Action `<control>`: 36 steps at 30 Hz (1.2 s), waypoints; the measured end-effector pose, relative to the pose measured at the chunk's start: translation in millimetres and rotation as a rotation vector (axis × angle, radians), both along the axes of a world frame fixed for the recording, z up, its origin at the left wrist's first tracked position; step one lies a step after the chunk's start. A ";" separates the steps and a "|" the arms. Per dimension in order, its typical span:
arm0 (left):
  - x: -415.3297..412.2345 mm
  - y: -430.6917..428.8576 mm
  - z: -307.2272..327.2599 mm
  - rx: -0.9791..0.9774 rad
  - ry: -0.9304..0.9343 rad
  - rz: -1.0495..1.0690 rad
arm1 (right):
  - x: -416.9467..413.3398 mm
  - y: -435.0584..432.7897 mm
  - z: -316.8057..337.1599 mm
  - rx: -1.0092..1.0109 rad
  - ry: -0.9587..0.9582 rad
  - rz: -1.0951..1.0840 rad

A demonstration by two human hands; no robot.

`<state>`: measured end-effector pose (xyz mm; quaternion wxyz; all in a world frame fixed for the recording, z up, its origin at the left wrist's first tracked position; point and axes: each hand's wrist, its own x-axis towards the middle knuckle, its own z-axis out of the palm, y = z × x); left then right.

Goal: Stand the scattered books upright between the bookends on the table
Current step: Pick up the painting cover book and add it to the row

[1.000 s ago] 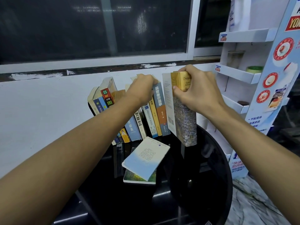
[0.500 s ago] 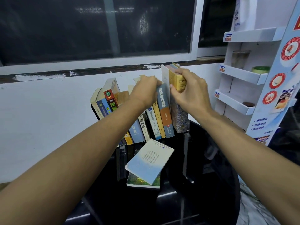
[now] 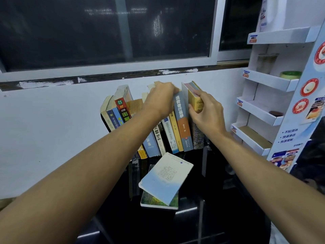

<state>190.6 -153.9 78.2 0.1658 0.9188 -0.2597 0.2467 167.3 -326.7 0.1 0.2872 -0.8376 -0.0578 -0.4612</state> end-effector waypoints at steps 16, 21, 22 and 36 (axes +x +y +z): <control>-5.8 3.6 1.8 -0.007 -0.001 -0.046 | -5.8 -14.7 7.4 -0.005 0.155 0.142; -4.6 2.3 1.4 -0.002 -0.015 -0.019 | -8.6 -34.2 15.2 -0.115 0.424 0.354; -4.5 2.0 1.4 -0.006 -0.016 -0.013 | -8.2 -35.5 16.1 -0.123 0.460 0.379; -18.4 2.6 7.7 -0.027 0.014 -0.065 | 0.1 -32.2 22.3 -0.141 0.515 0.378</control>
